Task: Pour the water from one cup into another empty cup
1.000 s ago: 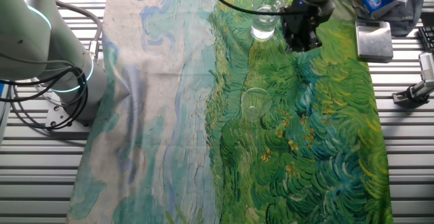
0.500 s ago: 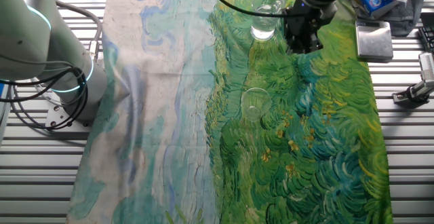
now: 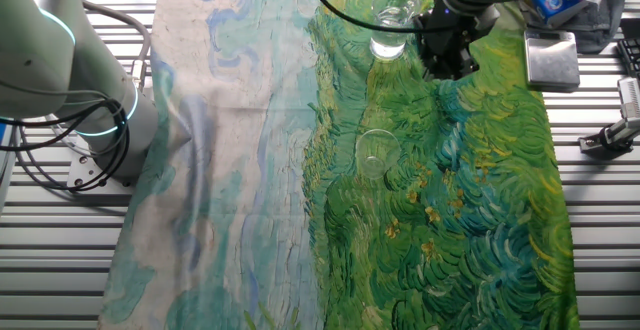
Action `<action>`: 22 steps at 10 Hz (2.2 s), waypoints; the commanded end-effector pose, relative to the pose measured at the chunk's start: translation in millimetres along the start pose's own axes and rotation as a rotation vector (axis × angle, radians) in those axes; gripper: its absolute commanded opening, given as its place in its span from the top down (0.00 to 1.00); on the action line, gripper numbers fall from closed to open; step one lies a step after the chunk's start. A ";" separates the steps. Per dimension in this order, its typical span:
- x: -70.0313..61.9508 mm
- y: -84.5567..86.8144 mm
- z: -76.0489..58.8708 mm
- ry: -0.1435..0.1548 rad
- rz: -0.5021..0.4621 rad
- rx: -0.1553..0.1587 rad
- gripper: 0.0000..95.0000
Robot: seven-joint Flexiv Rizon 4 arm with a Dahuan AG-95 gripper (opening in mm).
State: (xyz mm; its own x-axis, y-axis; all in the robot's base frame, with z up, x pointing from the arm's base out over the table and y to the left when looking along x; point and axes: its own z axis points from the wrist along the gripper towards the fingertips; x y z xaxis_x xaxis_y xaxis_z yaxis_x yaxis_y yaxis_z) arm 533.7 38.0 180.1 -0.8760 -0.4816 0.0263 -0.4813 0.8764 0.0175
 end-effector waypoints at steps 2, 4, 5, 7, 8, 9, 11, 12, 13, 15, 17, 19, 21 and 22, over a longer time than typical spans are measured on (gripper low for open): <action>-1.9 -0.4 0.4 0.011 -0.017 0.000 1.00; -1.9 -0.4 0.4 0.007 -0.004 0.002 1.00; -6.6 4.8 -2.2 0.016 0.010 0.004 1.00; -20.4 25.5 -11.0 0.023 0.026 0.005 1.00; -32.3 47.1 -17.8 0.028 0.050 0.006 1.00; -39.7 61.1 -19.1 0.033 0.059 0.016 1.00; -57.8 94.8 -10.6 0.028 0.109 0.034 1.00; -64.2 108.0 -5.9 0.031 0.132 0.041 1.00; -69.7 121.8 -1.6 0.033 0.152 0.044 1.00; -73.5 133.2 1.5 0.031 0.162 0.045 1.00; -74.3 135.6 2.1 0.030 0.162 0.045 1.00; -74.3 135.6 2.1 0.031 0.164 0.047 1.00; -74.0 135.2 2.0 0.031 0.143 0.042 1.00; -74.0 135.2 2.0 0.032 0.110 0.041 1.00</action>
State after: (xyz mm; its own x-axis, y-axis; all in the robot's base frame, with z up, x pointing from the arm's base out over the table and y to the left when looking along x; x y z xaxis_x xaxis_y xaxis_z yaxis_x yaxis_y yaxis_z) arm 533.7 192.5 178.5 -0.9259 -0.3735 0.0574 -0.3754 0.9264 -0.0277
